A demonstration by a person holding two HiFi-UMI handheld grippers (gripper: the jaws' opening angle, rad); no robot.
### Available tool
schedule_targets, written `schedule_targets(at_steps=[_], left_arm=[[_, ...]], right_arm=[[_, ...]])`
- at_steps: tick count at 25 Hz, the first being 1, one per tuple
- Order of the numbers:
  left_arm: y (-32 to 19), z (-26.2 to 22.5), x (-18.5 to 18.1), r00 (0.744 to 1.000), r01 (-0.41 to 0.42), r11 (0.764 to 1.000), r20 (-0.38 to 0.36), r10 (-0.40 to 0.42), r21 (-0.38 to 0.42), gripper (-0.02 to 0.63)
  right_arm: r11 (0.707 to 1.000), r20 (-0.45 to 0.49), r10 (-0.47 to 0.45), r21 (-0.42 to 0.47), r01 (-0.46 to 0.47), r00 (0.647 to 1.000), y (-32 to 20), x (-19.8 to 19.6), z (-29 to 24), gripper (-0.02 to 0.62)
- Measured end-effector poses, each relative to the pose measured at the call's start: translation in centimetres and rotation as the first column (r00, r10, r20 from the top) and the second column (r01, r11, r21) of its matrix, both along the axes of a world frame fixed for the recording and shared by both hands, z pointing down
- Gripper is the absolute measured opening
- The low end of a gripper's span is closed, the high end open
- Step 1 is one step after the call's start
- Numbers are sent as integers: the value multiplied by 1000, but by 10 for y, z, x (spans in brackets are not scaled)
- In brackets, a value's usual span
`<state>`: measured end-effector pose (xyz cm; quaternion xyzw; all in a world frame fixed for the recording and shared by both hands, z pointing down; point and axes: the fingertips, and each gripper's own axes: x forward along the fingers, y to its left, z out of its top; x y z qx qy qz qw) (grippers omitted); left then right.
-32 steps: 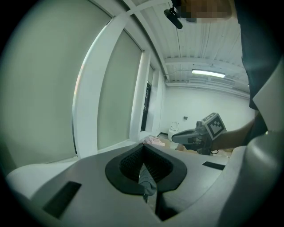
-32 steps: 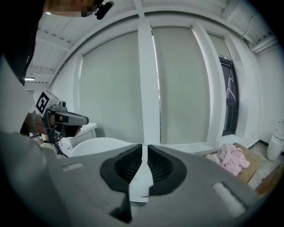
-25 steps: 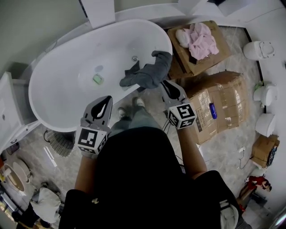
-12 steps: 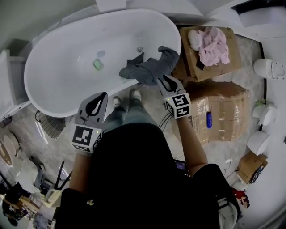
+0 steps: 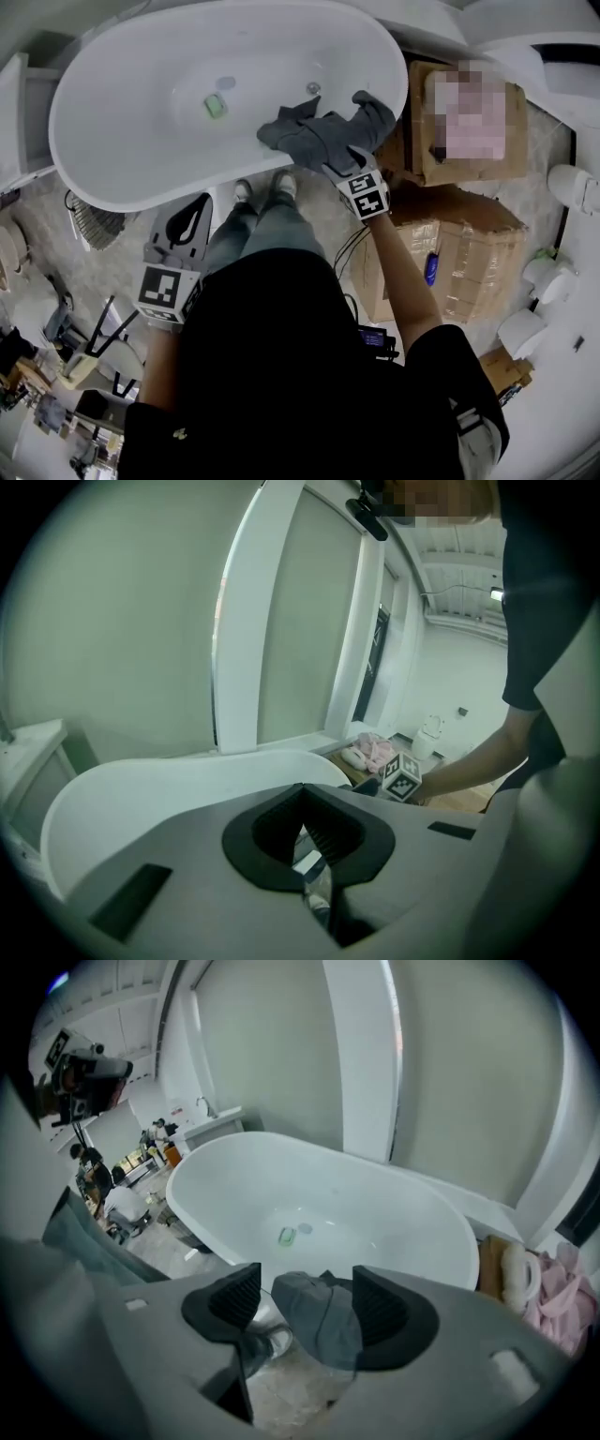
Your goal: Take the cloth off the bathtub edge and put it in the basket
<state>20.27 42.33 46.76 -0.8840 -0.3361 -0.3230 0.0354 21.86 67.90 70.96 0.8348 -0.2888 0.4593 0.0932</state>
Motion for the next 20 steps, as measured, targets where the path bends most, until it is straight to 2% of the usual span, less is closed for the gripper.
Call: schedule_targets(at_steps=[4,7,10,13,17,20], left_arm=[[2,8,-3,997,64,998,43,-64,3,12],[4,15,-5,994,92,996,57,-92,-2,12],[1,27,-8,991,114,993,68,-114,13,12],[-4,38,-12,990,117,993,75,-119,30,12],[-6,50,-13,979,179,983,95,-181,27,12],[-8,59,-16,972,205,978,107,-207,30,14]], right_arm=[[995,80,-94,-34,97,992,2,-1,47,339],[981,138,-170,-74,181,976,7,-1,83,345],[957,189,-243,-115,267,951,14,1,115,347],[932,233,-302,-132,337,925,14,3,141,387],[895,280,-378,-132,426,882,12,2,173,459],[863,303,-435,-128,489,848,8,3,195,471]])
